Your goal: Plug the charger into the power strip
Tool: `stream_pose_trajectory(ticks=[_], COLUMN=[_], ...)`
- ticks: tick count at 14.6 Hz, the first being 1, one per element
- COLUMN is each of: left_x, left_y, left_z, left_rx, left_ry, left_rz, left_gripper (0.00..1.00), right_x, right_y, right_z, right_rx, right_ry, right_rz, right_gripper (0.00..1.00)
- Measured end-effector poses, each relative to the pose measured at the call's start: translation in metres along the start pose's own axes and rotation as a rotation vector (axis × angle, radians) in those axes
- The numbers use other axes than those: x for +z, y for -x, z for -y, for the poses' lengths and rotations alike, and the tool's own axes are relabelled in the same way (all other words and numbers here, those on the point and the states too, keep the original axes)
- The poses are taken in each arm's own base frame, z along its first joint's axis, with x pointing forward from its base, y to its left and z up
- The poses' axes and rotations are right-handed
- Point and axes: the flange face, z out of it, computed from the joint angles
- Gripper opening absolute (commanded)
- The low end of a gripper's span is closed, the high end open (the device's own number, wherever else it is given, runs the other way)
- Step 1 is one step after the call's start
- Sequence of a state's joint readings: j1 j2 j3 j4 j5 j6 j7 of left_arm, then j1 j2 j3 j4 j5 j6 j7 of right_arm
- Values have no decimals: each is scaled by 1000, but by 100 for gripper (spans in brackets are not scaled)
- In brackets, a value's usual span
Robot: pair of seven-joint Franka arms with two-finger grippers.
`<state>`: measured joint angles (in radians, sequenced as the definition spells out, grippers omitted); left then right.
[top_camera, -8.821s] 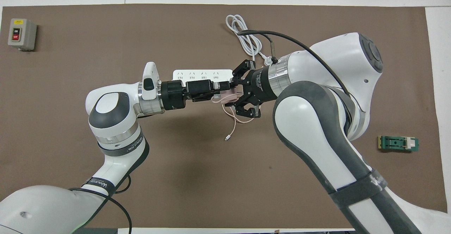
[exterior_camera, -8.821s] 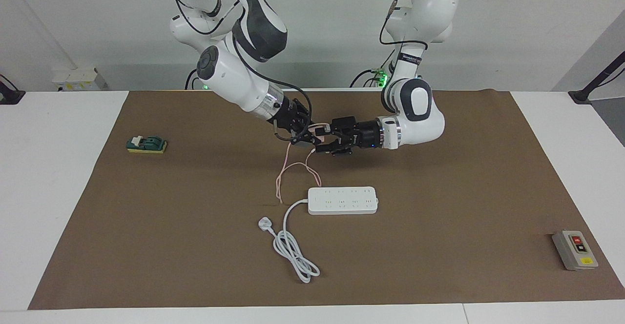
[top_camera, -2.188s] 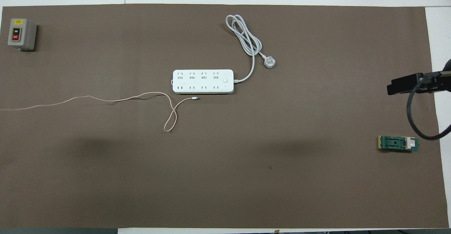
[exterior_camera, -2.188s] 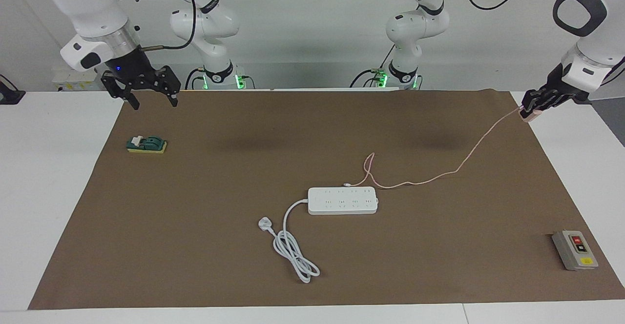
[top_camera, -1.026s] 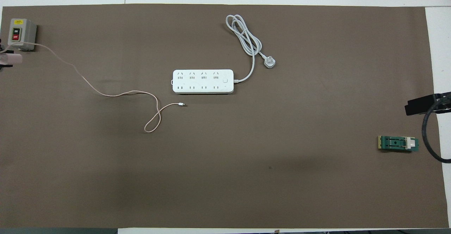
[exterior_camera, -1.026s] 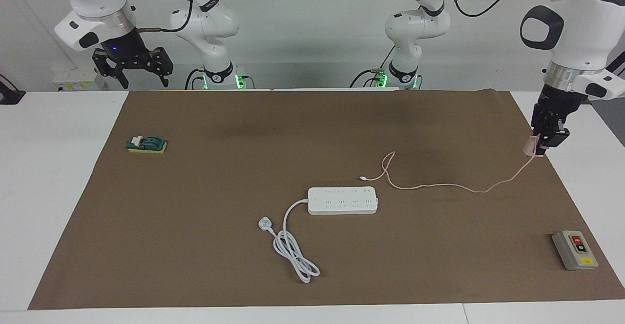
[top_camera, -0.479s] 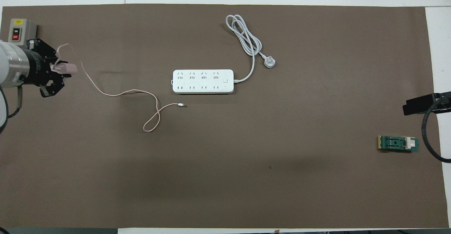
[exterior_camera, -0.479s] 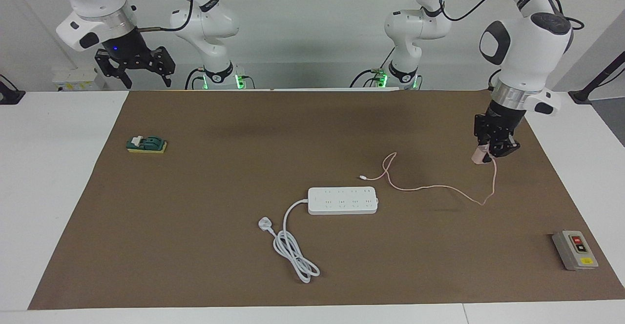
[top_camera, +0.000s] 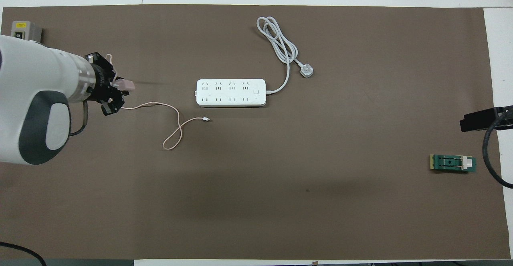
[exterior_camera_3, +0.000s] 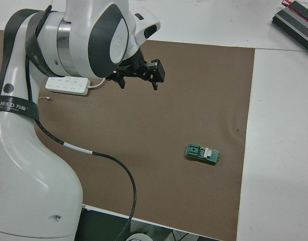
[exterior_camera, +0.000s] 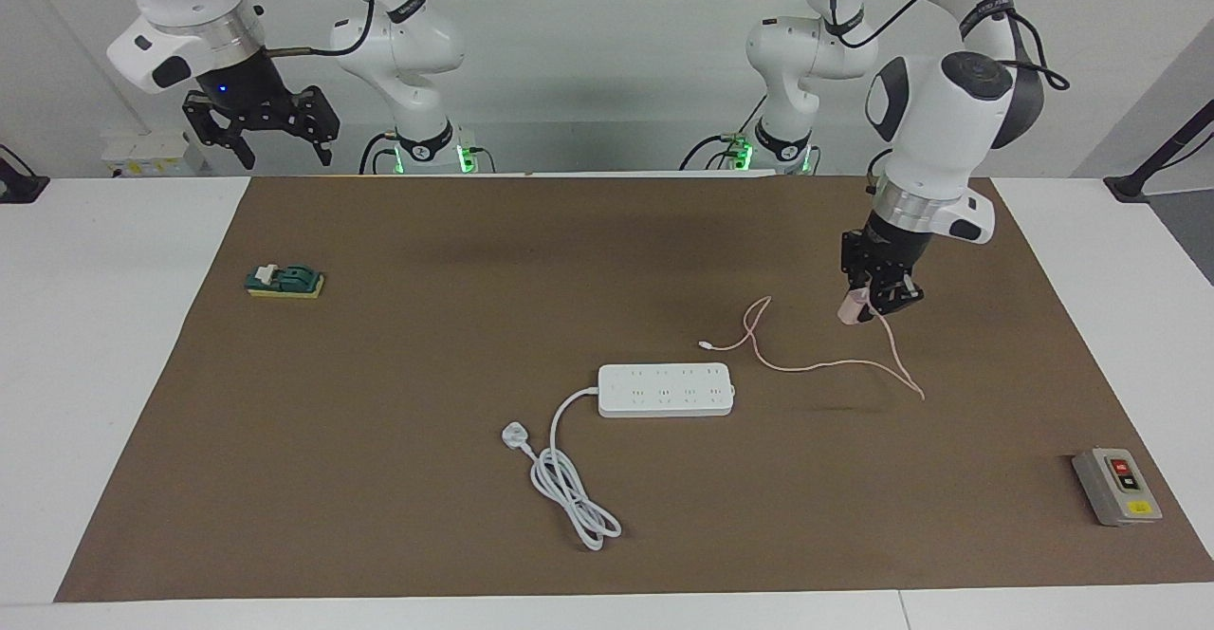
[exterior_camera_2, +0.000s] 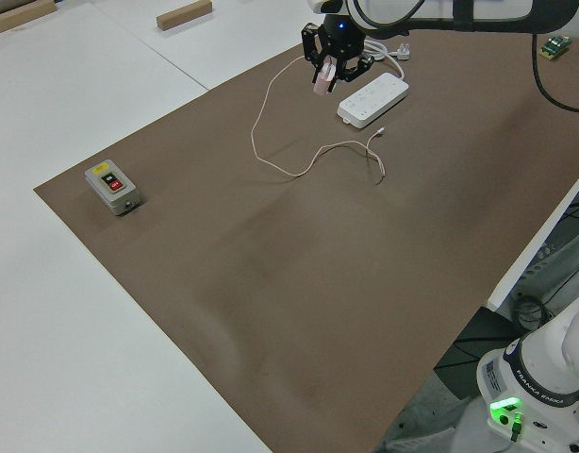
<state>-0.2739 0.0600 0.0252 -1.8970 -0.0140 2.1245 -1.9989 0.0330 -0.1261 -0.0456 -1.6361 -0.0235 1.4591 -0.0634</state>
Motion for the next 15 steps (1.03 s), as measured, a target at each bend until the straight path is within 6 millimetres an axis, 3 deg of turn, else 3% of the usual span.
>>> stream_pose_trajectory(ticks=[6,11,15], left_x=[26,81,100], left_y=[70,122,132], left_z=[-17,-18,-30], left_rx=[62,116,154], left_ry=[-66,-180,-193], left_rz=[1,-50,-56], left_gripper=[0,0,0], right_x=[0,0,0], right_y=[0,0,0], right_z=[0,0,0], right_rx=[1,1,1], right_ry=[0,0,0], right_rz=[0,0,0], right_gripper=[100,100,100])
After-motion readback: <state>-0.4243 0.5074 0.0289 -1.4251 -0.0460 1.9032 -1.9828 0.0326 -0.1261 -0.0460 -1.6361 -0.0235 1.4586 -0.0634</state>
